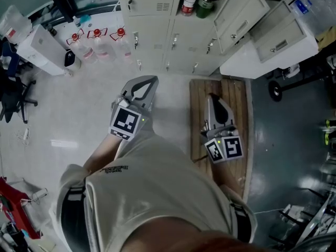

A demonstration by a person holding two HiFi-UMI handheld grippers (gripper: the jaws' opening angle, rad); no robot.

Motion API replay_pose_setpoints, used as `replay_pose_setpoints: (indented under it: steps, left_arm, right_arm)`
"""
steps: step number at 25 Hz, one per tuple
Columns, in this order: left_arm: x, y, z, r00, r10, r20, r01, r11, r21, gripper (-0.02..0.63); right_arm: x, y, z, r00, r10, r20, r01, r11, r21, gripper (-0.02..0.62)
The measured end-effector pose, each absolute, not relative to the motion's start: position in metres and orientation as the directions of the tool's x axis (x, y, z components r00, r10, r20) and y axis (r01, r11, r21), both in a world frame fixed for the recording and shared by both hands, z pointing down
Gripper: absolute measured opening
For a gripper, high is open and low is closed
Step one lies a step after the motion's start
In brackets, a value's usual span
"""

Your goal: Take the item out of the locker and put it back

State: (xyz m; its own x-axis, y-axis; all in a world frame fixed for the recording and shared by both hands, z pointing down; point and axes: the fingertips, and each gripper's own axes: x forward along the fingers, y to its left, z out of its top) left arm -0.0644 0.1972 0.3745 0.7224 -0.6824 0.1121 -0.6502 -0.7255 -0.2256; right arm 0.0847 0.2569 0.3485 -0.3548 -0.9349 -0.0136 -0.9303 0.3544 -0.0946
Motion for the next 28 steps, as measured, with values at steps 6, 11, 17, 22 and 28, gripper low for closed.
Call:
replay_pose_setpoints:
  steps: [6,11,17,22,28]
  left_arm:
    - [-0.054,0.13,0.377,0.749,-0.653,0.11,-0.618,-0.749,-0.239,0.012]
    - [-0.048,0.061,0.371,0.765,-0.634,0.113,-0.6,-0.766,-0.231,0.012]
    - [-0.042,-0.009,0.368,0.786,-0.607,0.116,-0.57,-0.785,-0.243,0.012]
    - [-0.032,-0.061,0.36,0.8,-0.587,0.124,-0.559,-0.804,-0.203,0.012]
    - [-0.019,-0.117,0.338,0.837,-0.543,0.069,-0.526,-0.833,-0.174,0.012]
  right_arm:
    - [0.086,0.192,0.351,-0.333,-0.943,-0.014,-0.938,0.333,-0.095,0.003]
    - [0.087,0.128,0.355,-0.315,-0.949,0.007,-0.943,0.312,-0.114,0.003]
    - [0.091,0.057,0.354,-0.289,-0.957,0.017,-0.95,0.285,-0.126,0.003]
    - [0.095,0.002,0.349,-0.257,-0.966,0.016,-0.959,0.253,-0.126,0.003]
    - [0.095,-0.057,0.334,-0.218,-0.976,-0.007,-0.971,0.218,-0.094,0.003]
